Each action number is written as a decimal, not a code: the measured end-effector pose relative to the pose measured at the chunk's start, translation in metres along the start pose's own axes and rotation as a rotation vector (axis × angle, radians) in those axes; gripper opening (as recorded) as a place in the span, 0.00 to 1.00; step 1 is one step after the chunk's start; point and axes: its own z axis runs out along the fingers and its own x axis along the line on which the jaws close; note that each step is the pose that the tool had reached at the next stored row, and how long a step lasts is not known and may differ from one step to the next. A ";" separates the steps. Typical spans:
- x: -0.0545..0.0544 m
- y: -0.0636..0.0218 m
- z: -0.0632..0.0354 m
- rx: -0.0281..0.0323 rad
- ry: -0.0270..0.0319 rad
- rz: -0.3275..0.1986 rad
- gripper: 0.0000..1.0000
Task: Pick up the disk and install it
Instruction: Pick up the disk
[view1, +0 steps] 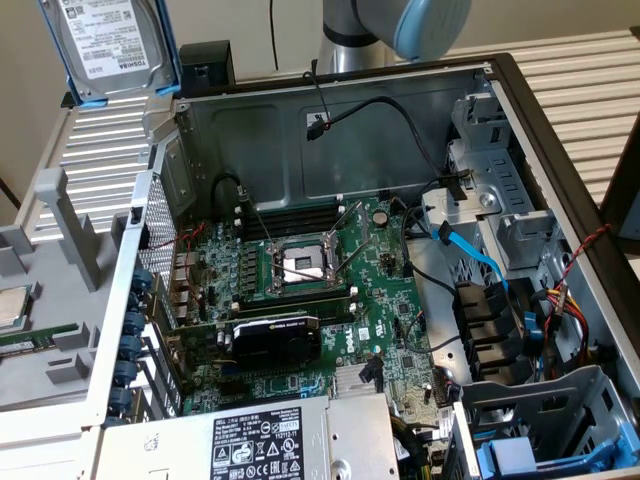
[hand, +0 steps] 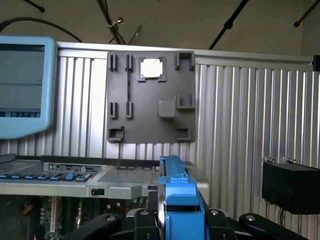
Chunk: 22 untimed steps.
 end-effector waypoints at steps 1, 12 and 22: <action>0.001 -0.0022 -0.0002 -0.0019 0.0000 0.000 0.37; 0.026 -0.0093 -0.0004 -0.0035 -0.0001 0.000 0.37; 0.047 -0.0461 -0.0021 -0.0062 -0.0002 0.000 0.37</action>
